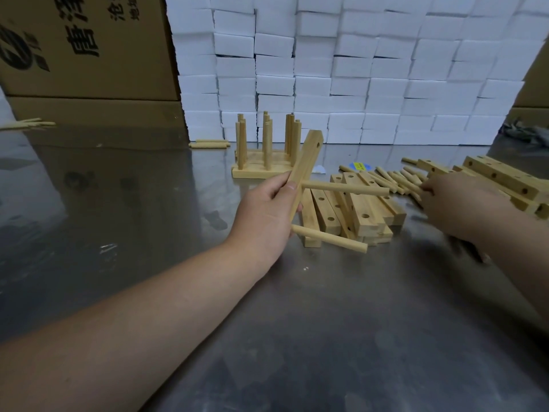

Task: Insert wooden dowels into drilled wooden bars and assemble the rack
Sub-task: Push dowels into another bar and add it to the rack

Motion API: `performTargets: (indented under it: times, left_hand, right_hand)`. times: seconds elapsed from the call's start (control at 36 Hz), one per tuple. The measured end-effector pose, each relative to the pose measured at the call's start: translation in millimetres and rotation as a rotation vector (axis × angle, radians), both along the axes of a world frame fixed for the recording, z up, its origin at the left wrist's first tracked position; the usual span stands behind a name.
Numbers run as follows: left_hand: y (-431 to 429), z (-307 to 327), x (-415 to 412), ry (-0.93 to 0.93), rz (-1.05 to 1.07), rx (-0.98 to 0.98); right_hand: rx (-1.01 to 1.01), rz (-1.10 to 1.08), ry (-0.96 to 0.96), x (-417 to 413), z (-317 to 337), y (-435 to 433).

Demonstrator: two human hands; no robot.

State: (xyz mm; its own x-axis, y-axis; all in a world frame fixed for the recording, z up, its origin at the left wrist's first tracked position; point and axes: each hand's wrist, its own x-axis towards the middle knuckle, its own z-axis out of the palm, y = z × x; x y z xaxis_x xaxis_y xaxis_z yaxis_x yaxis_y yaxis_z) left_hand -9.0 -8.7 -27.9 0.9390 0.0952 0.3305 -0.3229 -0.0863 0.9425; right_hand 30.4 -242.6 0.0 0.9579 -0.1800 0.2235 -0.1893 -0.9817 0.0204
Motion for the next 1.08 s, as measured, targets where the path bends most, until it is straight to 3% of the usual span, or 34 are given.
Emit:
performTargets:
  times: [0.11, 0.19, 0.31, 0.44, 1.08]
  left_hand:
    - [0.8, -1.4, 0.4, 0.030, -0.044, -0.003]
    - [0.7, -2.5, 0.4, 0.022, -0.085, 0.004]
    - [0.9, -2.2, 0.3, 0.019, -0.110, 0.001]
    - [1.0, -2.9, 0.2, 0.036, -0.114, 0.019]
    - [2.1, 3.3, -6.5, 0.021, -0.261, 0.016]
  right_hand:
    - [0.278, 0.255, -0.272, -14.7, 4.9, 12.5]
    - [0.390, 0.419, -0.361, -29.7, 8.7, 27.3]
    - [0.528, 0.502, -0.350, -43.4, 12.2, 35.3]
    - [0.489, 0.530, -0.320, -44.7, 6.7, 35.4]
    - [0.773, 0.692, -0.284, -46.9, 5.3, 38.9]
